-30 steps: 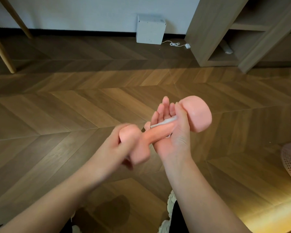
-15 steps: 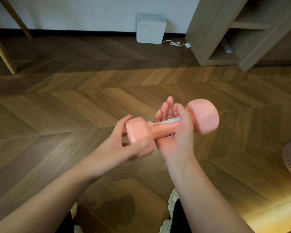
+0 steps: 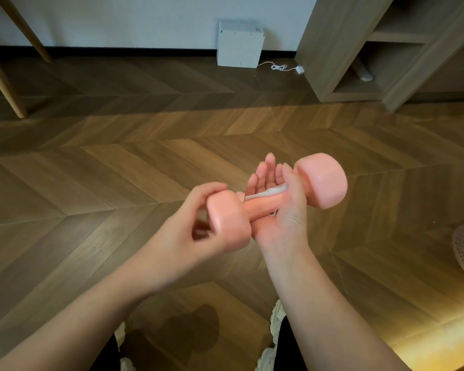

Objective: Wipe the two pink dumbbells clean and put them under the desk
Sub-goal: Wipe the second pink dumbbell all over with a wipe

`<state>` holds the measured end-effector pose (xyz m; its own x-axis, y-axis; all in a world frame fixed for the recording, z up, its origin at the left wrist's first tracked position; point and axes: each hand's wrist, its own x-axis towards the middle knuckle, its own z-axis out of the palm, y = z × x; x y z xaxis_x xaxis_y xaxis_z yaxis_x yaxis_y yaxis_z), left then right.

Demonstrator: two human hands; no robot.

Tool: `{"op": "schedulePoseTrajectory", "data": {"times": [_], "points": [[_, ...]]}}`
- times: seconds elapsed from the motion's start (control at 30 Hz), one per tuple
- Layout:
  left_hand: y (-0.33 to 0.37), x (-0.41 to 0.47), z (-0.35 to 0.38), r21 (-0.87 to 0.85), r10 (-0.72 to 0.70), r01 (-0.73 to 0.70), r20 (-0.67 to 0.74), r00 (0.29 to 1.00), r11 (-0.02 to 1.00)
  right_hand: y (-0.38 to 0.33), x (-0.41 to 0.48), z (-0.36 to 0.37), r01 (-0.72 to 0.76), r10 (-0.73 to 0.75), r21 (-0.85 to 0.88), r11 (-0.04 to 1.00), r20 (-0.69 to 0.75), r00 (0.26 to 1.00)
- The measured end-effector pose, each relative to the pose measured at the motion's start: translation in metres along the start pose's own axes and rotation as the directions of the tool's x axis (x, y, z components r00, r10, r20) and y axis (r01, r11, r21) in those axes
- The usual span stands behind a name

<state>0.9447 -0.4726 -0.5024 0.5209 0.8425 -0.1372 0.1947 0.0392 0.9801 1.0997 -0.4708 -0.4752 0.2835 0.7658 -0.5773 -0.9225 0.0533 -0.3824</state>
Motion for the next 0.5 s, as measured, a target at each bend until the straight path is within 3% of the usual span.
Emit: {"op": "schedulePoseTrajectory", "data": {"times": [0.07, 0.13, 0.2, 0.27, 0.3, 0.33, 0.37, 0.4, 0.47, 0.5], "points": [[-0.002, 0.0, -0.003, 0.218, 0.137, -0.133, 0.0, 0.991, 0.967, -0.001, 0.001, -0.001, 0.005, -0.006, 0.023, 1.0, 0.008, 1.0], [0.001, 0.004, -0.007, 0.042, -0.003, 0.003, -0.008, 1.0, 0.999, -0.001, 0.0, -0.003, -0.007, 0.006, 0.046, 0.999, 0.028, 1.0], [0.006, 0.006, -0.008, -0.216, -0.192, 0.204, 0.078, 0.978, 0.955, 0.0, -0.002, -0.004, -0.019, 0.017, 0.048, 0.999, 0.046, 0.999], [0.005, 0.005, -0.007, -0.287, -0.288, 0.345, 0.223, 0.931, 0.894, 0.001, -0.003, -0.003, -0.024, 0.023, 0.022, 0.999, 0.037, 0.999], [0.003, 0.003, -0.005, -0.275, -0.283, 0.346, 0.243, 0.928, 0.897, 0.002, -0.004, -0.002, -0.024, 0.024, 0.006, 1.0, 0.026, 0.999], [0.004, 0.004, -0.002, -0.271, -0.267, 0.315, 0.202, 0.942, 0.909, 0.002, -0.004, -0.001, -0.025, 0.025, -0.005, 1.0, 0.017, 1.0], [0.002, 0.003, -0.001, -0.184, -0.172, 0.195, 0.138, 0.976, 0.963, 0.002, -0.004, 0.0, -0.025, 0.025, -0.011, 1.0, 0.009, 1.0], [0.001, 0.003, -0.002, 0.013, -0.023, 0.023, 0.038, 0.999, 1.0, 0.002, -0.003, 0.0, -0.024, 0.024, -0.013, 1.0, 0.001, 1.0], [-0.003, 0.003, -0.007, 0.331, 0.194, -0.188, 0.015, 0.981, 0.925, 0.0, -0.002, 0.001, -0.02, 0.02, -0.003, 1.0, -0.008, 1.0], [-0.006, 0.004, -0.01, 0.327, 0.187, -0.185, 0.023, 0.982, 0.927, 0.0, -0.002, 0.0, -0.018, 0.018, 0.003, 1.0, -0.005, 1.0]]}}
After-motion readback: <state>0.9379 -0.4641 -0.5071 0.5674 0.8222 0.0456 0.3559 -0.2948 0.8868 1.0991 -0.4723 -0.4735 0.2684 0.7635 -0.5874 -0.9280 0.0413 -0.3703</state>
